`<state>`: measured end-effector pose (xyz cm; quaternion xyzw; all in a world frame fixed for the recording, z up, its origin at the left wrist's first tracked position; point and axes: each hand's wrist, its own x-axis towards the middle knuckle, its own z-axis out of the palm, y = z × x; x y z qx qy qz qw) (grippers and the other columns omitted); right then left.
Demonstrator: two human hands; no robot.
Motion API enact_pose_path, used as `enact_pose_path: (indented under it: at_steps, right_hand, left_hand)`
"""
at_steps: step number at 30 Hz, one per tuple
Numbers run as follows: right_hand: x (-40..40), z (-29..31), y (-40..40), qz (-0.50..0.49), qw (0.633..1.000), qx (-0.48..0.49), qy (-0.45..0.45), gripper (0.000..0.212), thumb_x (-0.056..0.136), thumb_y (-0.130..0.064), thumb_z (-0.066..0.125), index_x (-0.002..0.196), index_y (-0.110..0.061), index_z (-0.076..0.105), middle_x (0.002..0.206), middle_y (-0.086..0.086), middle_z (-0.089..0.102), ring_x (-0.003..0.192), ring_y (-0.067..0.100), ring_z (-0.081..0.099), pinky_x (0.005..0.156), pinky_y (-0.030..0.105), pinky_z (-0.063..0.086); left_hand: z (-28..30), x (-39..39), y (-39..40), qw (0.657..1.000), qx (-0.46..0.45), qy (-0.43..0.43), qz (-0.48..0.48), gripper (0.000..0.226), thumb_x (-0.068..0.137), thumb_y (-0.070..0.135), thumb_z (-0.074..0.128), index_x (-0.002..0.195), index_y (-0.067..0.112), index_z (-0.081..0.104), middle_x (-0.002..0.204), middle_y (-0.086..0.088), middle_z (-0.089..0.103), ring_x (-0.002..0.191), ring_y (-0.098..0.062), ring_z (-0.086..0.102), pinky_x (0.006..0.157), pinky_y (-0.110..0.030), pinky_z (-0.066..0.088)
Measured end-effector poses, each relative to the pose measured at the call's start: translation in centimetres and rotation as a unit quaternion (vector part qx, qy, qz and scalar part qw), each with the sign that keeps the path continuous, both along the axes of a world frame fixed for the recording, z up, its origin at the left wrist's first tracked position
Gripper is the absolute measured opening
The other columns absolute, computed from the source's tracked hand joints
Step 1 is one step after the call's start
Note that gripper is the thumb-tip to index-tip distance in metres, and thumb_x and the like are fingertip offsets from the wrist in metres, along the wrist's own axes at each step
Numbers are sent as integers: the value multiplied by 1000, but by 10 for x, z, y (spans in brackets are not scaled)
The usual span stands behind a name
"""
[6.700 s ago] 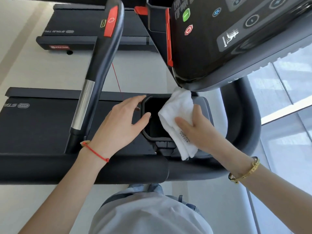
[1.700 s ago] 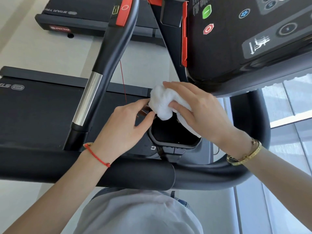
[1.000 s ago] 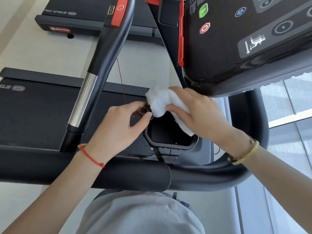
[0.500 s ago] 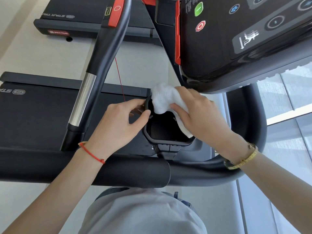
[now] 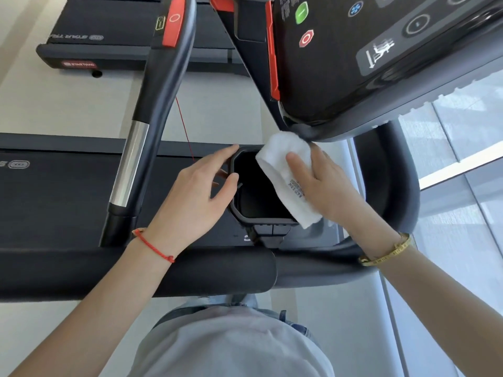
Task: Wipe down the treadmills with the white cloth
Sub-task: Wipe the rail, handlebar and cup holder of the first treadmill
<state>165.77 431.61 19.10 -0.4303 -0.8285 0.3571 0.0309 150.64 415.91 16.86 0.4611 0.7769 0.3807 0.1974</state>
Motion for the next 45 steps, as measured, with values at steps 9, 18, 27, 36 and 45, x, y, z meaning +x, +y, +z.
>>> enact_pose_path:
  at_steps: [9,18,27,36,45]
  right_hand:
    - [19,4,-16,-9,999,16,-29,34,96,-46,51,110,-15,47,75,-9,51,65,4,49,48,16,30]
    - [29,6,-31,-48,998,-7,-30,35,96,-45,51,102,-11,45,74,-3,53,60,10,52,42,13,38]
    - [65,10,-68,50,990,127,20,57,98,-47,44,146,-19,34,148,-5,42,124,15,49,93,19,40]
    - [48,14,-40,393,891,225,36,58,99,-49,42,138,-7,51,132,5,60,128,19,51,114,27,32]
    - [48,14,-41,389,868,309,-21,58,98,-54,32,116,-8,63,99,0,68,90,22,65,82,29,48]
  left_hand:
    - [-1,2,0,1000,-2,2,-1,50,100,28,51,150,26,43,130,11,58,113,-4,58,101,-20,46]
    - [1,3,0,1000,3,0,-1,50,100,28,50,149,28,43,131,9,60,109,-2,60,100,-22,48]
    - [1,2,1,1000,8,-11,-3,49,100,26,52,148,28,46,119,16,58,102,6,58,87,-2,44]
    - [2,1,-1,1000,7,-22,-1,49,100,22,54,148,25,46,113,16,58,95,18,54,79,1,41]
    - [5,0,-2,1000,7,-24,-3,47,102,19,51,148,26,46,98,22,55,89,20,54,78,3,38]
